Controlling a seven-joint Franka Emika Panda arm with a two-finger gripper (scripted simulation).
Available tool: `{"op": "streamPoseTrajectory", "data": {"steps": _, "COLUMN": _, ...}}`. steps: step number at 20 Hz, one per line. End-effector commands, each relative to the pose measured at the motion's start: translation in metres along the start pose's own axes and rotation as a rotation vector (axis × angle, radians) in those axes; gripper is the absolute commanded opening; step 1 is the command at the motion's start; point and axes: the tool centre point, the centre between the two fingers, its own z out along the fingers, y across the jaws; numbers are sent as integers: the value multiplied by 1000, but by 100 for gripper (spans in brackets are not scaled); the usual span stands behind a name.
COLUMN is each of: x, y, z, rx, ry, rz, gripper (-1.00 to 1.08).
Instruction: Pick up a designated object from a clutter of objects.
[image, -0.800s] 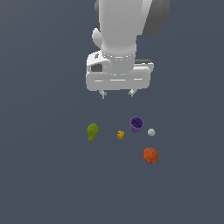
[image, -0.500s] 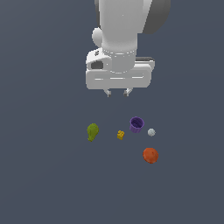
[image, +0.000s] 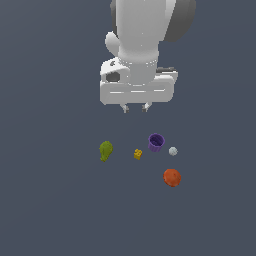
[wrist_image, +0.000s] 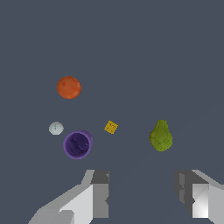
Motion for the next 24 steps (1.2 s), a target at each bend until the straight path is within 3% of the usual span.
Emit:
{"op": "streamPoseTrajectory", "data": {"steps": 1, "x": 1, "y": -3, "z": 9, "rx": -2, "ry": -2, "rz": -7, "gripper": 28}}
{"op": "streamPoseTrajectory", "data": {"steps": 12, "x": 0, "y": -32, "z": 93, "rx": -14, "ry": -10, "rz": -79, "gripper": 28}}
{"op": "streamPoseTrajectory", "data": {"steps": 24, "x": -26, "y": -73, "z": 197, "rx": -11, "ry": -20, "rz": -181, "gripper": 28}}
